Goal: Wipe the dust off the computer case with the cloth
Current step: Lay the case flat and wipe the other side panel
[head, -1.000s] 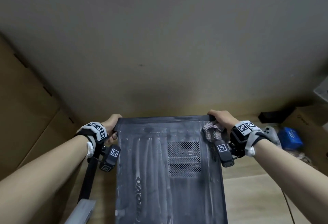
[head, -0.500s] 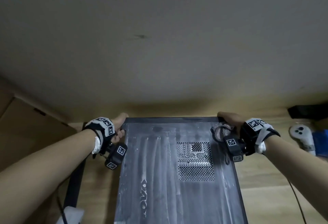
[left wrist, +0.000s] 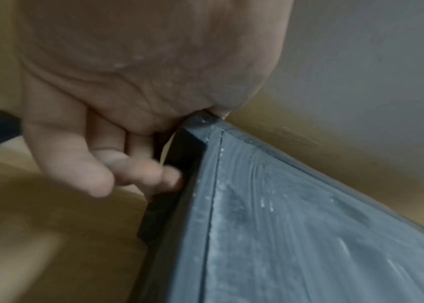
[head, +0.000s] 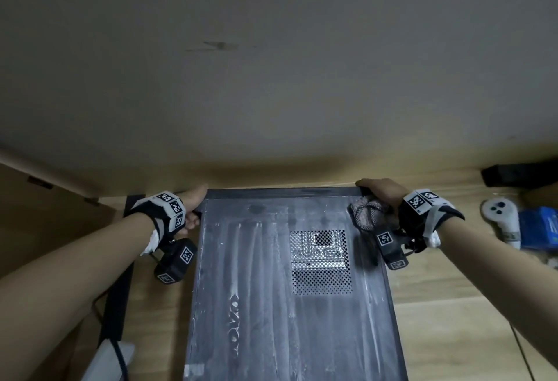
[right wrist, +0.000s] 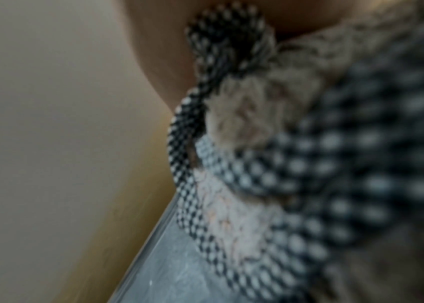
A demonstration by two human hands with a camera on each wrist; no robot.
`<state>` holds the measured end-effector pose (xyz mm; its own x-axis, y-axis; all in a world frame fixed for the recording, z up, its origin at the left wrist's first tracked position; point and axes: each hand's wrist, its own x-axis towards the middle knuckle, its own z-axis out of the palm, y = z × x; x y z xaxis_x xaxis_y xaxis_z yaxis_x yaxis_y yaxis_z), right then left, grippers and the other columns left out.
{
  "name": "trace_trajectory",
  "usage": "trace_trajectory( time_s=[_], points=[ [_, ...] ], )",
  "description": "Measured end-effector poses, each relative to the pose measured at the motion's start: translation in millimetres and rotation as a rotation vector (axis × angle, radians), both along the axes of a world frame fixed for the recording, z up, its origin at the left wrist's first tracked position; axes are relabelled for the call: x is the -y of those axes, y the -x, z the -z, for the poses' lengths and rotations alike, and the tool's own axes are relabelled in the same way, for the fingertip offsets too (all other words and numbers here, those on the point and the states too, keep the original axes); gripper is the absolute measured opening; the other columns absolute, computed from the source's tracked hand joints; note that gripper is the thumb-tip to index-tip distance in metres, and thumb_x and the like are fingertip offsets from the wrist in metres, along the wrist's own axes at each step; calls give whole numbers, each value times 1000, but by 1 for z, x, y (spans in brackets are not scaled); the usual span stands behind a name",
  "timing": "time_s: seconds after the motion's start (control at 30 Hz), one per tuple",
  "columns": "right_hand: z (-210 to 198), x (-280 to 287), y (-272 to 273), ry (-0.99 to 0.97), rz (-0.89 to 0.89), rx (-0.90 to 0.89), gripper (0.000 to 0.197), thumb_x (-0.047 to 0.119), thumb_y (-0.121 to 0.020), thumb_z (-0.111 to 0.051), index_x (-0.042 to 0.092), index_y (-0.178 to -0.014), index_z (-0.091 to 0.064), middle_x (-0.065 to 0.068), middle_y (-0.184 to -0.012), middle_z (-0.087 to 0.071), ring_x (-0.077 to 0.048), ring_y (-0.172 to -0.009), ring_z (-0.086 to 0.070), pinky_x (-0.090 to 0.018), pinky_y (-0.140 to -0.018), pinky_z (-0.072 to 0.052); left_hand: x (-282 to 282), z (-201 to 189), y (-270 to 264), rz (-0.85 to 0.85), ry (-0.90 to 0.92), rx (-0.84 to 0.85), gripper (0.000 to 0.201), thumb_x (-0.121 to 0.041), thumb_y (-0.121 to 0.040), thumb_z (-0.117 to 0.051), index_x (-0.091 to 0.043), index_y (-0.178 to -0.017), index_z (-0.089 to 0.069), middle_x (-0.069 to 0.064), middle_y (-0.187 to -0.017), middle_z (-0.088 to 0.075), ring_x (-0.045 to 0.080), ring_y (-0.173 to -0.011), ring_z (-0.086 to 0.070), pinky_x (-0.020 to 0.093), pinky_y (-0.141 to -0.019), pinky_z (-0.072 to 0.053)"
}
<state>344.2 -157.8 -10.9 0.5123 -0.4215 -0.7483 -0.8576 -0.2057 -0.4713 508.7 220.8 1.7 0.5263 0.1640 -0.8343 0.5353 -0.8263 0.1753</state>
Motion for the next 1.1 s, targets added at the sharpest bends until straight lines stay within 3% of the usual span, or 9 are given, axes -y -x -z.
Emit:
trace_trajectory(
  time_s=[0.13,0.23,0.3,0.43,0.57,0.7,0.8,0.9,1.1],
  points=[
    [-13,-3,7,-5,67,52,37,41,-91,-62,5,-92,-71,-14,-91,-72,-16,-49,-54,-23,-44,-40,9,-12,13,25,64,126,44,-42,-99,-28,-7,-91,-52,12,-69,-52,23,-53,-47,20,-45,-42],
    [-30,-9,23,-23,97,142,37,37,-88,-69,0,-91,-72,-14,-80,-75,-18,-43,-56,-23,-44,-45,19,-15,19,84,136,221,36,-29,-102,-26,-4,-92,-51,23,-95,-53,29,-78,-52,35,-74,-42],
    [-43,-11,33,-4,78,230,29,31,-88,-72,1,-88,-68,-11,-73,-74,-15,-42,-57,-22,-40,-43,22,-13,21,136,151,249,32,-21,-103,-26,0,-93,-48,28,-102,-52,27,-81,-49,35,-76,-35],
    [-76,-13,39,-32,158,444,29,14,-83,-79,4,-103,-59,-9,-72,-67,-23,-59,-60,-23,-40,-40,26,-26,43,184,64,305,54,-26,-101,-39,1,-146,-28,23,-146,-38,38,-129,-42,37,-100,-36],
    [-100,-23,32,11,177,632,32,-7,-84,-72,3,-111,-58,-2,-75,-55,-6,-46,-57,-15,-38,-41,25,-20,44,378,-48,338,73,-46,-83,-40,-11,-146,-31,20,-149,-35,39,-134,-36,46,-107,-35],
    [-80,-34,34,93,-120,470,25,6,-88,-72,11,-111,-63,0,-82,-67,-13,-62,-65,-20,-45,-48,33,-38,56,553,-121,356,64,-42,-92,-40,-16,-150,-28,18,-157,-16,38,-145,-15,49,-116,-22],
    [-46,-37,43,322,-361,382,29,18,-94,-64,14,-123,-64,0,-100,-69,-18,-90,-67,-31,-75,-53,41,-40,63,620,-134,346,62,-36,-95,-40,-18,-152,-24,12,-161,-9,37,-147,-4,48,-118,-15],
    [-28,-37,47,673,-531,388,38,32,-94,-59,19,-129,-60,-4,-121,-60,-28,-117,-44,-38,-102,-35,45,-35,62,660,-144,343,63,-37,-94,-41,-22,-153,-23,13,-161,-12,39,-147,-3,49,-119,-14],
    [-19,-36,48,570,-843,284,61,48,-104,-28,24,-158,-12,-2,-166,-2,-21,-153,-2,-38,-122,-6,52,-24,49,787,-169,345,63,-44,-91,-34,-21,-149,-32,15,-150,-38,39,-137,-32,45,-110,-31]
  ],
)
